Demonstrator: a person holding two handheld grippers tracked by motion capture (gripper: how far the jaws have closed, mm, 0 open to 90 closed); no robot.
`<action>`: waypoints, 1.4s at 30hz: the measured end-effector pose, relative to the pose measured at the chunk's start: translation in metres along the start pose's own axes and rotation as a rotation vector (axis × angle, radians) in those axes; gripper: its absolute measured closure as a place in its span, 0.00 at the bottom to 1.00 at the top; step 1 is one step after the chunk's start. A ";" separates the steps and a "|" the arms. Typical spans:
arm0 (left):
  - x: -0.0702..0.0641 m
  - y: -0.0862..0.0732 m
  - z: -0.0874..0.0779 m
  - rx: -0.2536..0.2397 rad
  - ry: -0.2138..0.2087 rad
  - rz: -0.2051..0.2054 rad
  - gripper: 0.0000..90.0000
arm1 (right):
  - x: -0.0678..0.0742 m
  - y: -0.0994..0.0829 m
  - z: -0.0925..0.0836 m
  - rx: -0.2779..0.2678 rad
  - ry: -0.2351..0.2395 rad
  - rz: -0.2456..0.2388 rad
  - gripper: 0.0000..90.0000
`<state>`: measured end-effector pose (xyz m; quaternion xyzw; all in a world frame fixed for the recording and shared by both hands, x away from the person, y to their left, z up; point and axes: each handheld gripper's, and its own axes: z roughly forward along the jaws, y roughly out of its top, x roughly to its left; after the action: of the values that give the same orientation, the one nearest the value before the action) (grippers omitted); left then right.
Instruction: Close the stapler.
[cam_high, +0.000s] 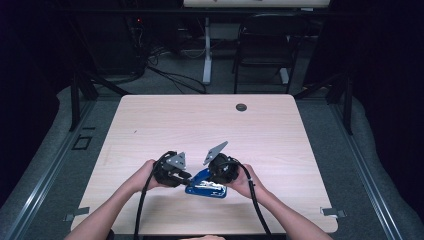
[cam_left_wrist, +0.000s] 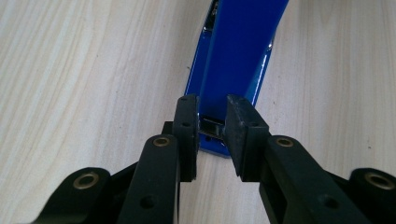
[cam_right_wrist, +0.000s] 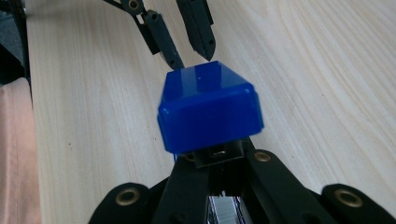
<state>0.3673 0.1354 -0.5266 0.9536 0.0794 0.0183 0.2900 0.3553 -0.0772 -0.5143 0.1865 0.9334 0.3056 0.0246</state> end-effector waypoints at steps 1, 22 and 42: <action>0.000 0.000 0.000 0.004 0.006 -0.004 0.82 | 0.000 -0.001 0.000 -0.003 0.003 0.005 1.00; 0.000 0.001 0.008 0.030 -0.004 -0.021 0.80 | -0.018 -0.016 -0.057 -0.094 -0.059 0.092 1.00; 0.009 -0.013 0.004 0.063 0.003 -0.068 0.67 | -0.004 -0.012 -0.042 0.009 -0.006 0.041 1.00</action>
<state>0.3744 0.1456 -0.5370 0.9589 0.1129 0.0073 0.2603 0.3487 -0.1114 -0.4880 0.2066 0.9306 0.3014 0.0203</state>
